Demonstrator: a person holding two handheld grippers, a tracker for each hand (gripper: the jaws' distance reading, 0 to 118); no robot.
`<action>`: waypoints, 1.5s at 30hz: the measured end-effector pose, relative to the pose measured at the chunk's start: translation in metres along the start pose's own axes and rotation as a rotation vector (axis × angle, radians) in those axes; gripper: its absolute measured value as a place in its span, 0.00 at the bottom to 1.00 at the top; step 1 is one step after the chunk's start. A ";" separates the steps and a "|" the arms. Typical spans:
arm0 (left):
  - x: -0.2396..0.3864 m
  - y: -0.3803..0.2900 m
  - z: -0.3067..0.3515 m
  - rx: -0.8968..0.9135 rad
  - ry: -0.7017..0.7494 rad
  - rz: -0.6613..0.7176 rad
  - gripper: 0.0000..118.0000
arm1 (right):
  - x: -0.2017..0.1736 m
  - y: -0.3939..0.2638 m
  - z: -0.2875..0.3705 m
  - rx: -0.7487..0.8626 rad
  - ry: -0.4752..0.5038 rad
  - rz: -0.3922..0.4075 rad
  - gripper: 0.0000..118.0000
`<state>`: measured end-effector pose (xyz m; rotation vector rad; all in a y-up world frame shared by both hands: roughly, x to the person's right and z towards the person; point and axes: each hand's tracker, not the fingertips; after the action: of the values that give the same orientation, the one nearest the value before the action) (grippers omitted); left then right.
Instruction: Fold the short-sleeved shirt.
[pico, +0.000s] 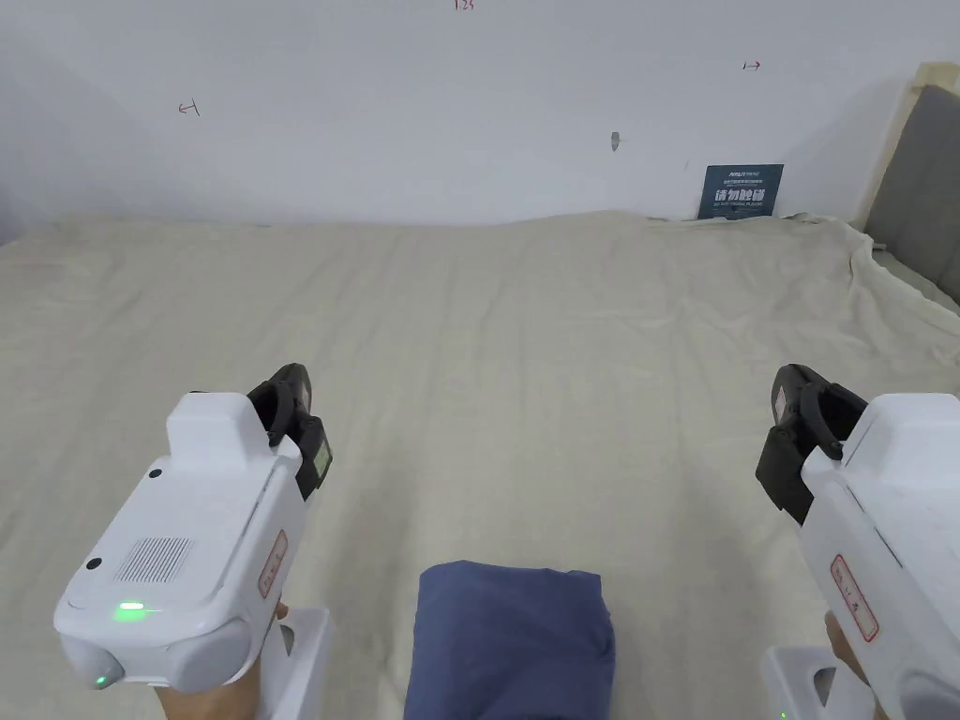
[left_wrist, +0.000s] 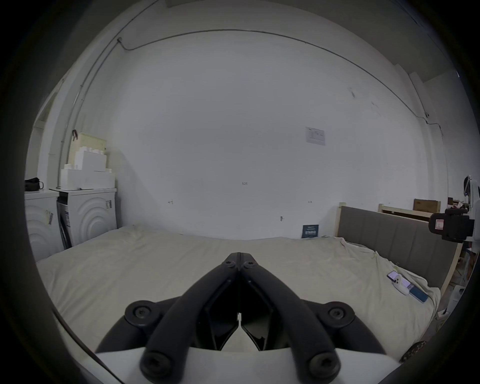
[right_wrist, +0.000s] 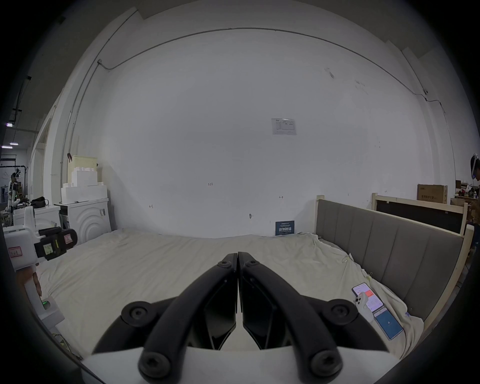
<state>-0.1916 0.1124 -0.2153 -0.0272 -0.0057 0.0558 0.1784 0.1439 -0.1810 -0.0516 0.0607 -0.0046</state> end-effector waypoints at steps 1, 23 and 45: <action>-0.002 -0.001 0.001 0.002 0.015 -0.002 0.00 | 0.000 0.000 0.000 0.001 0.000 -0.001 0.00; -0.007 -0.007 0.004 -0.023 0.016 0.036 0.00 | -0.016 -0.011 -0.009 -0.020 0.028 -0.010 0.00; -0.050 -0.049 -0.009 -0.160 0.027 0.086 0.00 | -0.107 -0.212 -0.083 -0.456 0.102 -0.011 0.00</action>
<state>-0.2387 0.0605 -0.2236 -0.1878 0.0180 0.1406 0.0660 -0.0712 -0.2465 -0.5077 0.1632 -0.0043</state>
